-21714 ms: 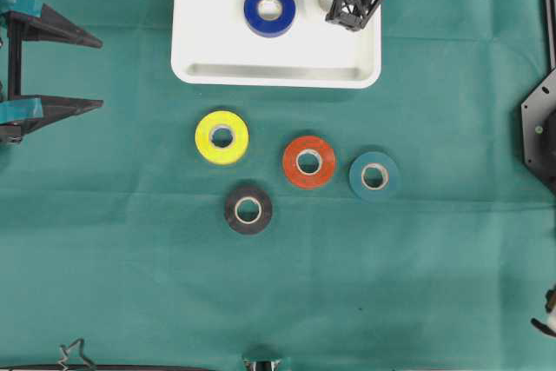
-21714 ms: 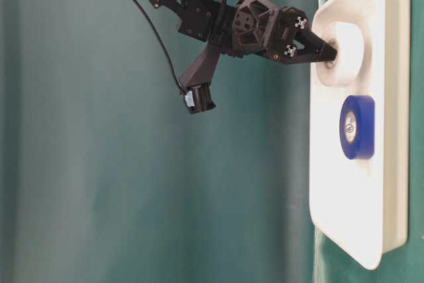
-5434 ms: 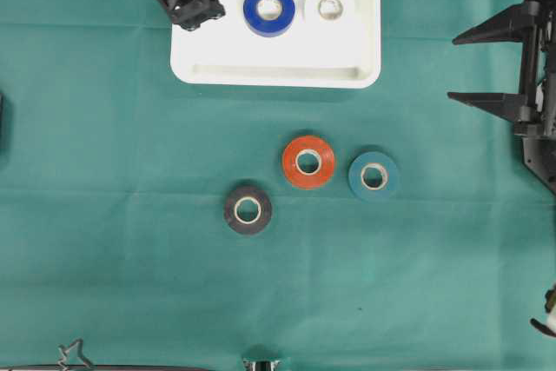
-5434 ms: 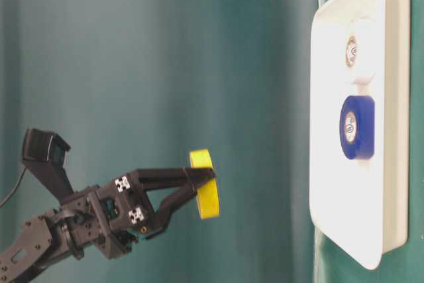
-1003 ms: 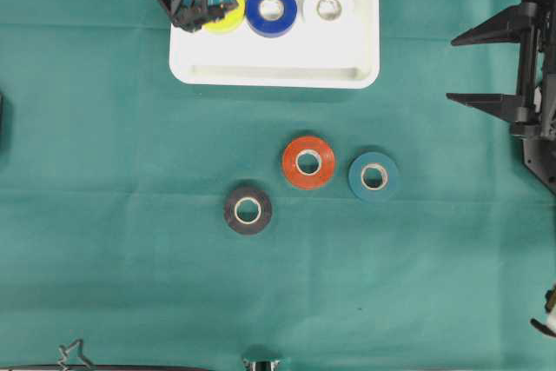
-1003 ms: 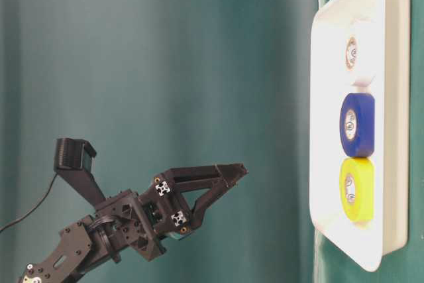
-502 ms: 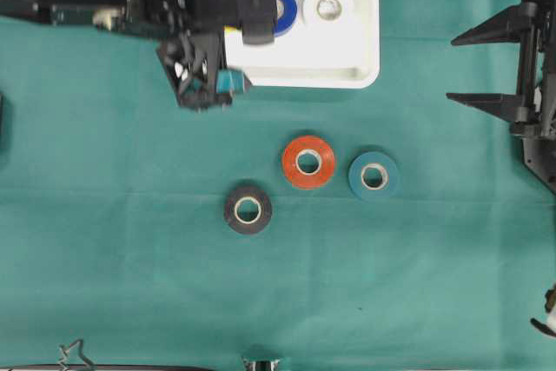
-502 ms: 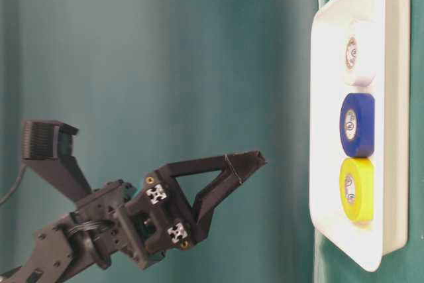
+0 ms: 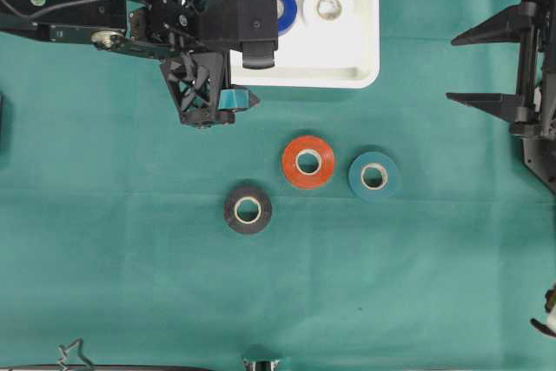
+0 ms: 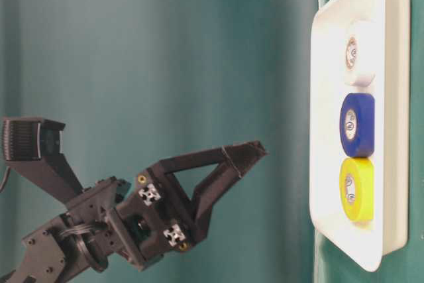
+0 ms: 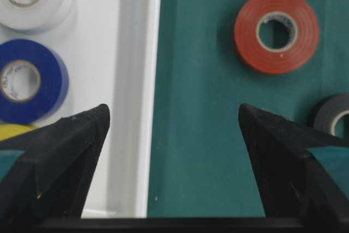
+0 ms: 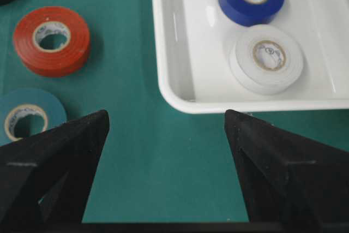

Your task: Pick up the tape from a random location and place it into the white case.

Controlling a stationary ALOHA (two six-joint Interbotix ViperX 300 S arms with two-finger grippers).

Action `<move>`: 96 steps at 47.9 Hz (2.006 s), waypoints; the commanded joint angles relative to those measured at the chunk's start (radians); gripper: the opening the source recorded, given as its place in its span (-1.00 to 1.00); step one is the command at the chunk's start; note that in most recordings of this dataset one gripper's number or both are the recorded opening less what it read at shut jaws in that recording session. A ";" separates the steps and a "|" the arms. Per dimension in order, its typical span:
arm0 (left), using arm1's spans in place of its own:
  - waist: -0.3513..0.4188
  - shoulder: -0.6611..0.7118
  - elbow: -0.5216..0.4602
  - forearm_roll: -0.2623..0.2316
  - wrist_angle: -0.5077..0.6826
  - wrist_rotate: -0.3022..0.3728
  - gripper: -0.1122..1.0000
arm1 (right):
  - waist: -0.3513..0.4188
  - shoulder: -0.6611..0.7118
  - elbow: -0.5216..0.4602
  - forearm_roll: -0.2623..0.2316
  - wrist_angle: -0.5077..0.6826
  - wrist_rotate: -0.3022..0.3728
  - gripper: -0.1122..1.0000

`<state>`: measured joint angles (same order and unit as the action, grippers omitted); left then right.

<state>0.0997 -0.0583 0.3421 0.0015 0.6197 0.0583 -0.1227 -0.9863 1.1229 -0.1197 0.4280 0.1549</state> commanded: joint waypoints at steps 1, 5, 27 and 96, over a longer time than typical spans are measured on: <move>0.000 -0.043 -0.003 0.000 -0.011 -0.002 0.87 | 0.003 0.008 -0.018 0.000 -0.003 0.002 0.68; -0.005 -0.069 0.015 0.000 -0.028 -0.002 0.87 | 0.003 0.008 -0.018 0.000 -0.003 0.002 0.68; -0.008 -0.267 0.155 0.000 -0.143 -0.002 0.87 | 0.003 0.008 -0.023 0.000 -0.003 0.006 0.68; -0.017 -0.546 0.532 -0.009 -0.546 -0.003 0.87 | 0.003 0.158 -0.071 -0.002 -0.242 0.000 0.68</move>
<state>0.0874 -0.5998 0.8912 -0.0061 0.0890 0.0568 -0.1227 -0.8606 1.0922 -0.1197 0.2240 0.1565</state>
